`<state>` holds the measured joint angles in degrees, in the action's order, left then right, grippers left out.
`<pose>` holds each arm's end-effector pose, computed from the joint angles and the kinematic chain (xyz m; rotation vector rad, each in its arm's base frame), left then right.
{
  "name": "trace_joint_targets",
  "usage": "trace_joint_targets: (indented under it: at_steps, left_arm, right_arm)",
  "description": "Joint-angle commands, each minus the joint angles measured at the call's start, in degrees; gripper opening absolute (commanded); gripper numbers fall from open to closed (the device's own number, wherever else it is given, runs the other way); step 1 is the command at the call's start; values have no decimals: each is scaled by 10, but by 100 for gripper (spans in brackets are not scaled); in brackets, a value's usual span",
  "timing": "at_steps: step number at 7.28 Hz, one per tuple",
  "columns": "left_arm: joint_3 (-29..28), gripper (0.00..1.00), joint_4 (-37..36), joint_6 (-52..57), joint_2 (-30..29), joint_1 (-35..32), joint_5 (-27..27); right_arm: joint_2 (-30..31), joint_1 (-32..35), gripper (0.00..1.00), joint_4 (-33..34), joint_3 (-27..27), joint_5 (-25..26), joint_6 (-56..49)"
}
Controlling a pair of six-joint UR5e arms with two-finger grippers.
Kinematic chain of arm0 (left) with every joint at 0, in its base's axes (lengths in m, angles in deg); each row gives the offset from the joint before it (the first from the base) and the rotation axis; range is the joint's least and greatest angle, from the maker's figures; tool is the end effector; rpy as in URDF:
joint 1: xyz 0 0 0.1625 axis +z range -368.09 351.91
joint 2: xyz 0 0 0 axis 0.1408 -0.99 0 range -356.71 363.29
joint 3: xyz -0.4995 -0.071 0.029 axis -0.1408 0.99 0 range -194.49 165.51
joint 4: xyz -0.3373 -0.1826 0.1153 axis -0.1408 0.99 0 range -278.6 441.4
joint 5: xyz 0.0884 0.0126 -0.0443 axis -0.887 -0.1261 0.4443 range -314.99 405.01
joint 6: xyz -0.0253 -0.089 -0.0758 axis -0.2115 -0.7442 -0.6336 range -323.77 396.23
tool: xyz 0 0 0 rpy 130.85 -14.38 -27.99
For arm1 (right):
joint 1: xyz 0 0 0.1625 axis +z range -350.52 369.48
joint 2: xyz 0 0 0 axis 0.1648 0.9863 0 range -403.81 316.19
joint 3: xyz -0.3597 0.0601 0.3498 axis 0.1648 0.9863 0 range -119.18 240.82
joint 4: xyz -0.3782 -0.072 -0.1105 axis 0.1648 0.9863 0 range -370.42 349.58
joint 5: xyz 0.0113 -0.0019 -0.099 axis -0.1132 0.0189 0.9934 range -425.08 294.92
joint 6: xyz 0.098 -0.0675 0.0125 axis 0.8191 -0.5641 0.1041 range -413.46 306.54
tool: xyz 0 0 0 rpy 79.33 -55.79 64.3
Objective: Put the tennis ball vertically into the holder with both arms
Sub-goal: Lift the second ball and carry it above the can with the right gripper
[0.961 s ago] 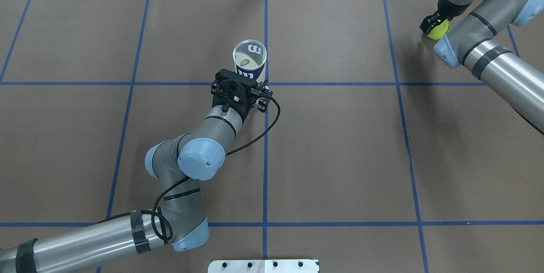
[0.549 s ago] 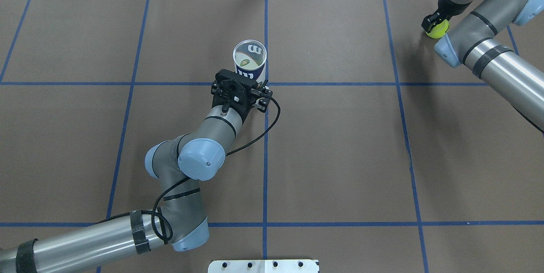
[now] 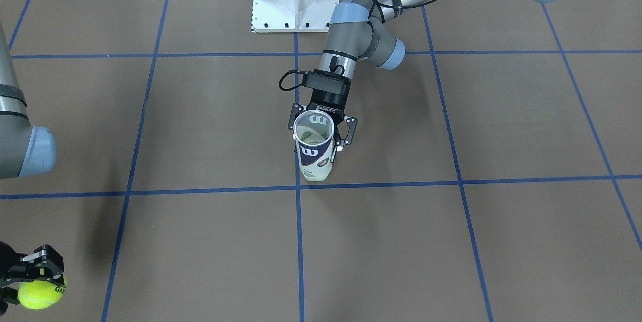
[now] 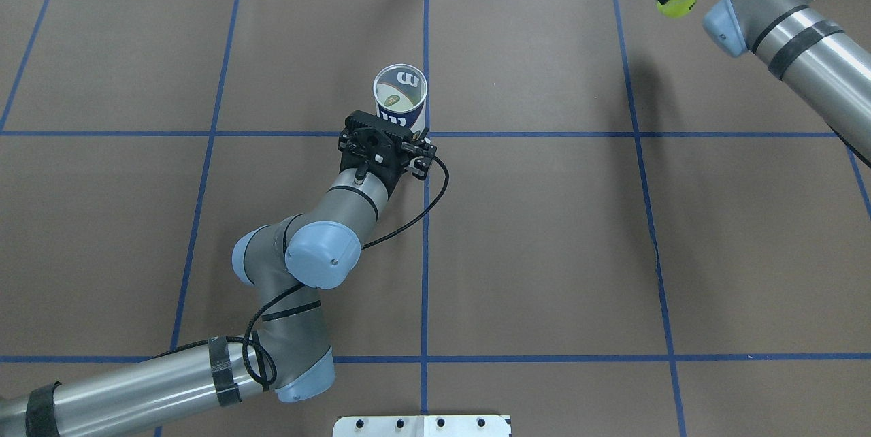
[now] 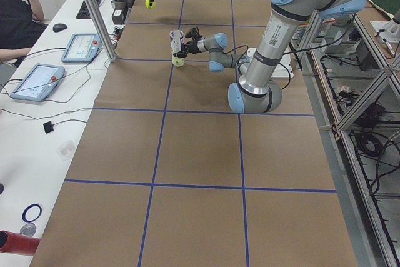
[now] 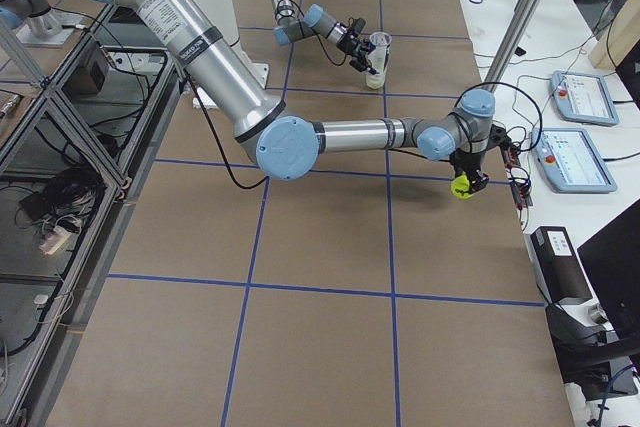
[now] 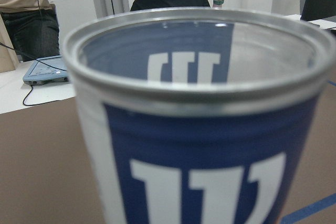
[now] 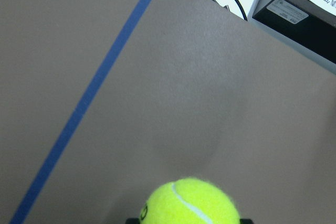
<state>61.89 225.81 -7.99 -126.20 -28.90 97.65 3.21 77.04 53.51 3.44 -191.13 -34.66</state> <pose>0.6483 -0.4665 0.3055 1.1790 0.8213 -0.0983 -0.2678 -0.8130 0.4829 0.3614 -0.7861 -0.2595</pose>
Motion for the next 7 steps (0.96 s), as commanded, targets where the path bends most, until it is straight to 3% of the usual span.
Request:
trace_joint_targets:
  at_steps: [1,2,4,7]
  left_arm:
    - [0,83,0,-1,-1,1,0]
    - [0,83,0,-1,-1,1,0]
    - [0,83,0,-1,-1,1,0]
    - [0,83,0,-1,-1,0,0]
  right_arm:
    - [-44,-8,0,108,-119,-63,142]
    - [-100,-40,0,181,-156,-79,223]
    - [-186,-111,0,195,-166,-55,384]
    - [-198,-161,0,207,-189,-50,415]
